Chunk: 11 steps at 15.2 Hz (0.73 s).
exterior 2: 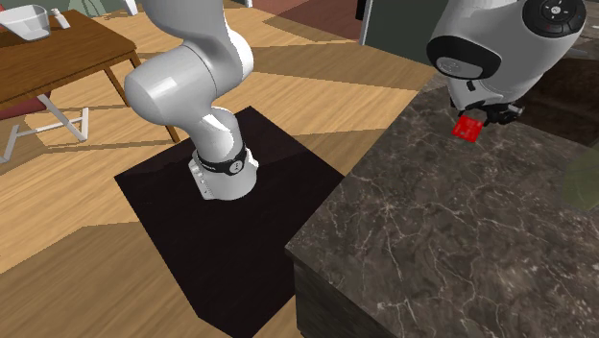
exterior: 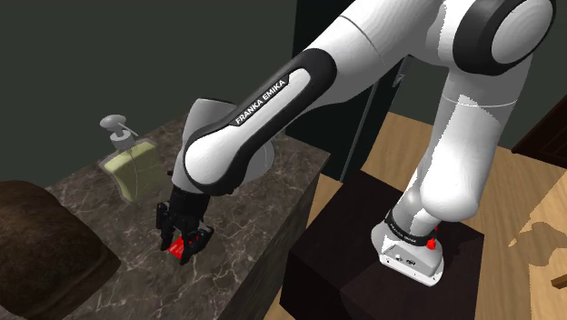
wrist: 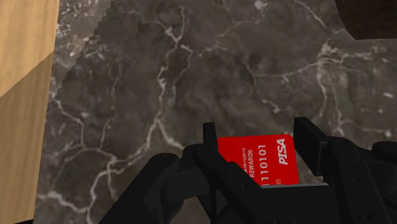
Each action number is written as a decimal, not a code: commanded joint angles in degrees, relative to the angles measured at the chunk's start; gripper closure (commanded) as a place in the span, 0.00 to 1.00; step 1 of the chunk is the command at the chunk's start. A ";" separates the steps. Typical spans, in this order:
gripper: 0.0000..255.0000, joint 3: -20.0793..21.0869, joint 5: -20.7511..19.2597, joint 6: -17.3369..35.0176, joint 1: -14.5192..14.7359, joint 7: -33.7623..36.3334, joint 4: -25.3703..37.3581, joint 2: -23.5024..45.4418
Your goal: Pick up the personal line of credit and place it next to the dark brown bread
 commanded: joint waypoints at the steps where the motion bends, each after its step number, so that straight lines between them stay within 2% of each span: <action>1: 1.00 0.00 0.01 0.11 0.00 -0.08 -0.02 0.09; 5: 1.00 0.00 0.01 0.10 0.00 -0.07 -0.02 0.09; 6: 0.00 0.00 0.01 0.10 0.00 -0.07 -0.02 0.09; 11: 0.00 0.00 0.01 0.10 0.00 -0.07 -0.02 0.09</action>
